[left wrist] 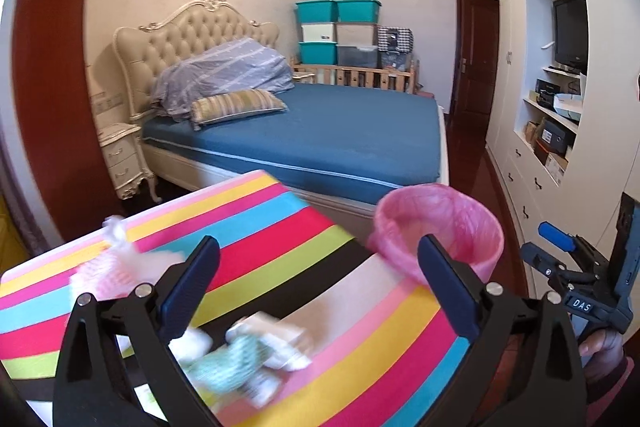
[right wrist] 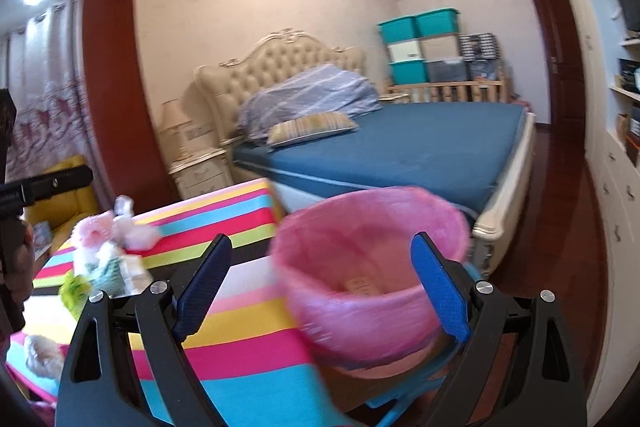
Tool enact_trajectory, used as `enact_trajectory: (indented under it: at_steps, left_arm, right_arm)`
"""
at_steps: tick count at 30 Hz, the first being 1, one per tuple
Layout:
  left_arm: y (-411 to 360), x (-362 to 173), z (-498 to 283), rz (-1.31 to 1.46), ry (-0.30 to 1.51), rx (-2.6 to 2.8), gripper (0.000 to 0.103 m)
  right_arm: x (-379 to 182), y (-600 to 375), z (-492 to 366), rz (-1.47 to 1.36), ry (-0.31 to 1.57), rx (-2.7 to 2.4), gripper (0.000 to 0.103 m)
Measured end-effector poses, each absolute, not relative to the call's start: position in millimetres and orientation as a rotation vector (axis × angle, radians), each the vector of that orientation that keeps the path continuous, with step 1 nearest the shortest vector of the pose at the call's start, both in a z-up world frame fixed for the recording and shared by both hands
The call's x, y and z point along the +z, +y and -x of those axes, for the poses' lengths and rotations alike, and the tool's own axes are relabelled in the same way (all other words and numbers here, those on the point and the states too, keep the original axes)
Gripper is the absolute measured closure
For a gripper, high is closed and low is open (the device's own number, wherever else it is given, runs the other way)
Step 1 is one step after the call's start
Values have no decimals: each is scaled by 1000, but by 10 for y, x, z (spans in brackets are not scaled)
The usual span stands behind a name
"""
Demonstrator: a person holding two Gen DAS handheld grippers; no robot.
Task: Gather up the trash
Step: 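Open both tools to drop the box and foam block into the bin, then grasp the crumpled white plastic bag on the table with the right tool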
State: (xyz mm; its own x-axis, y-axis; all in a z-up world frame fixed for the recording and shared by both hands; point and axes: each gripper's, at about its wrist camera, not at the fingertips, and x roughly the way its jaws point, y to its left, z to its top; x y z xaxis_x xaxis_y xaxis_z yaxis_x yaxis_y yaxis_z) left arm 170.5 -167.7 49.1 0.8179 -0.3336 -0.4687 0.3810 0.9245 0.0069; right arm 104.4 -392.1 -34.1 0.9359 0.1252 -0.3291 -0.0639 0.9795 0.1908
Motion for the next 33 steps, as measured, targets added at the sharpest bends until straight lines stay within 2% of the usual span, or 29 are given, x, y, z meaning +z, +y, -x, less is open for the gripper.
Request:
enact_trajectory:
  at_steps: [7, 21, 33]
  left_arm:
    - [-925, 404, -1233, -79, 483, -303, 7]
    - [390, -122, -417, -42, 514, 13, 7]
    - [795, -262, -100, 1, 522, 65, 7]
  right_arm:
    - [-409, -3207, -946, -127, 384, 278, 17]
    - [-465, -1887, -498, 12, 446, 601, 17]
    - [-612, -1157, -352, 162, 546, 791, 17]
